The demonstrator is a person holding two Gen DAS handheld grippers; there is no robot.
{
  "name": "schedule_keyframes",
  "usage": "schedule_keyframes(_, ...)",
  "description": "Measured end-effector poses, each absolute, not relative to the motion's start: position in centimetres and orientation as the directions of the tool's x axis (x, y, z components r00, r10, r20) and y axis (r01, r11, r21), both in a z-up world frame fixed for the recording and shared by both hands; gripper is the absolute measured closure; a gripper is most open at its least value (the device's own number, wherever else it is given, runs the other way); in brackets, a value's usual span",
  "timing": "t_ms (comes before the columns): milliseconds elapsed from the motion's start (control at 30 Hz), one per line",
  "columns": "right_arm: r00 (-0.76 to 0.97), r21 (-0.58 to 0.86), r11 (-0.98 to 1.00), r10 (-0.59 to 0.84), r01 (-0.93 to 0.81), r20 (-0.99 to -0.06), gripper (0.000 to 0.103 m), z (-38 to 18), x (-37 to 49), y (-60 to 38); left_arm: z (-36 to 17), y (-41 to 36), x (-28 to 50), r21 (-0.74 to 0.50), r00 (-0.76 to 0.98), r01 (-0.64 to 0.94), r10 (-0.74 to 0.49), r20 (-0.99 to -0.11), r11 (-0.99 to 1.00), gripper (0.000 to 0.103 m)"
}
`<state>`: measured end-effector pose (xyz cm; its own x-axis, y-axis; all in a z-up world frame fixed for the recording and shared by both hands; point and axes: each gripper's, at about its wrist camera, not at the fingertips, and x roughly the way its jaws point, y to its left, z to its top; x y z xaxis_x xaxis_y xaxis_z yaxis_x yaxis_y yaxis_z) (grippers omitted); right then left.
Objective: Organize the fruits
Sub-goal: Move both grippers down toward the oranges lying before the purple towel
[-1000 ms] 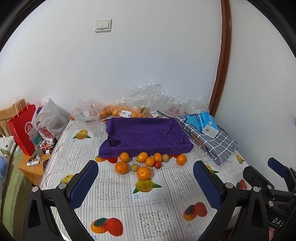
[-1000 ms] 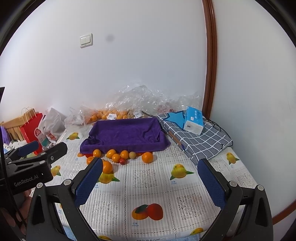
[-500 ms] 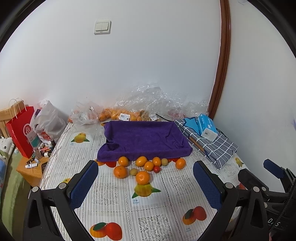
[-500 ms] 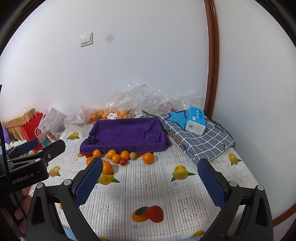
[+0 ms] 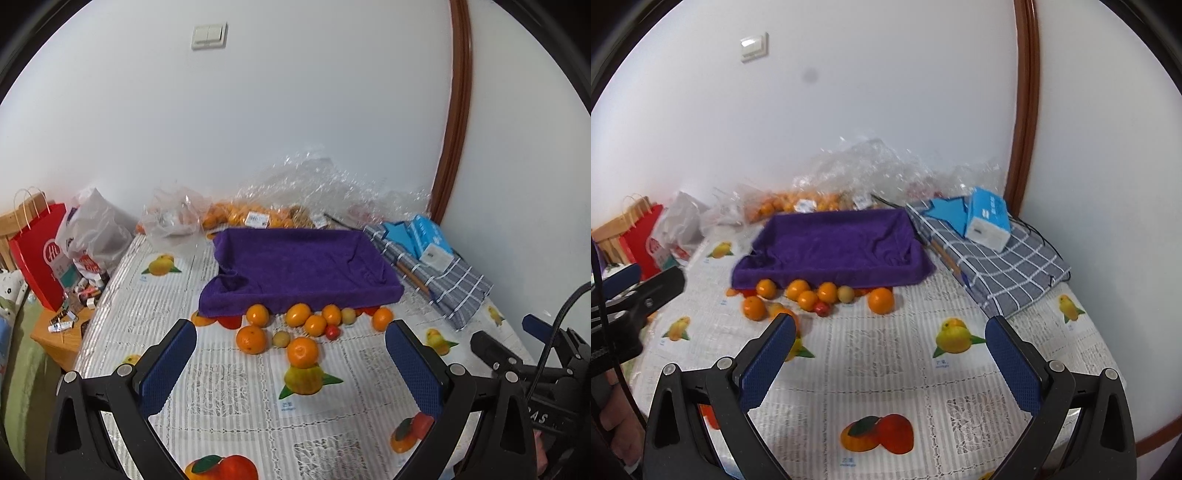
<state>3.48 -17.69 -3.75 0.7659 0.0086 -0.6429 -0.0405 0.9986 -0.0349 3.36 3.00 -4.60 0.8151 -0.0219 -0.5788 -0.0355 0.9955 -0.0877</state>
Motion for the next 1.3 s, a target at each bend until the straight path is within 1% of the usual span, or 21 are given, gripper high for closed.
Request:
schedule_keyframes(100, 0.748, -0.038, 0.999, -0.007, -0.025, -0.664, 0.002, -5.3, 4.7, -17.9, -6.5, 3.9, 4.5, -0.097, 0.799, -0.048, -0.020, -0.601, 0.994, 0.000)
schedule_keyframes(333, 0.740, 0.013, 0.999, 0.039, -0.041, -0.672, 0.002, -9.0, 7.3, -18.4, -10.2, 5.8, 6.7, -0.111, 0.766, -0.064, -0.023, -0.642, 0.992, 0.003)
schedule_keyframes(400, 0.737, 0.021, 0.999, 0.044, -0.040, -0.674, 0.002, -10.0, 7.9, -18.4, -11.0, 6.4, 7.3, -0.126, 0.757, -0.071, -0.029, -0.653, 0.989, 0.006)
schedule_keyframes(500, 0.710, 0.028, 0.999, 0.049, -0.042, -0.702, 0.002, -11.6, 9.2, -18.3, -12.6, 7.5, 8.4, -0.149, 0.737, -0.089, -0.035, -0.675, 0.985, 0.006)
schedule_keyframes(633, 0.690, -0.024, 0.999, 0.015, -0.046, -0.723, 0.002, -13.4, 10.2, -17.6, -14.3, 8.2, 9.9, -0.146, 0.707, -0.075, -0.050, -0.706, 0.986, 0.006)
schedule_keyframes(800, 0.673, -0.015, 0.999, 0.008, -0.028, -0.740, 0.002, -15.1, 12.0, -17.0, -16.0, 8.4, 11.5, -0.105, 0.672, -0.029, -0.058, -0.738, 0.994, 0.006)
schedule_keyframes(900, 0.669, -0.025, 1.000, -0.014, -0.007, -0.743, 0.006, -16.0, 13.1, -16.4, -16.4, 9.3, 12.5, -0.097, 0.663, -0.013, -0.064, -0.746, 0.995, 0.006)
schedule_keyframes(1100, 0.654, 0.009, 1.000, -0.006, 0.021, -0.756, 0.009, -17.2, 14.7, -15.6, -17.0, 10.6, 13.9, -0.132, 0.658, 0.015, -0.109, -0.745, 0.991, 0.007)
schedule_keyframes(1167, 0.645, 0.011, 1.000, -0.007, 0.023, -0.764, 0.012, -17.5, 15.1, -15.2, -17.2, 10.7, 14.0, -0.143, 0.661, 0.030, -0.127, -0.739, 0.989, 0.009)
schedule_keyframes(1300, 0.627, -0.010, 0.999, -0.031, 0.037, -0.778, 0.018, -17.9, 15.6, -14.7, -17.6, 10.6, 14.3, -0.140, 0.658, 0.052, -0.139, -0.740, 0.989, 0.009)
